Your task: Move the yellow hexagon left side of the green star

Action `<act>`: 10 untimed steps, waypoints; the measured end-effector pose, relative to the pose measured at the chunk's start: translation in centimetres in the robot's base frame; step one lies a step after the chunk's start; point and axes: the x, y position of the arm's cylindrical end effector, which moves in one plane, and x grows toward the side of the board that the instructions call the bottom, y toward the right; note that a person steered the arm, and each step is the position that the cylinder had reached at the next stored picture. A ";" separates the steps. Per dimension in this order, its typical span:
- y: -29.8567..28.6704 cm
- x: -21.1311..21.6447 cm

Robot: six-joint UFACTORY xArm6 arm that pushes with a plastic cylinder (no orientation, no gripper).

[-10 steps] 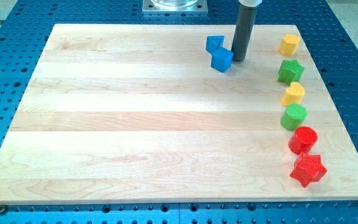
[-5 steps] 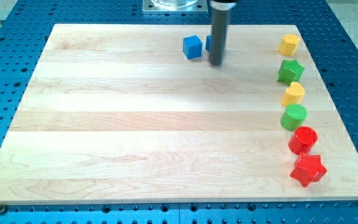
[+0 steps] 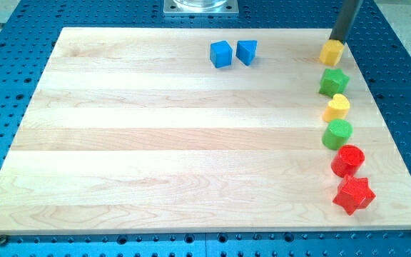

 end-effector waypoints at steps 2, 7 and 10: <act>-7.6 3.0; -18.5 5.2; -7.6 6.3</act>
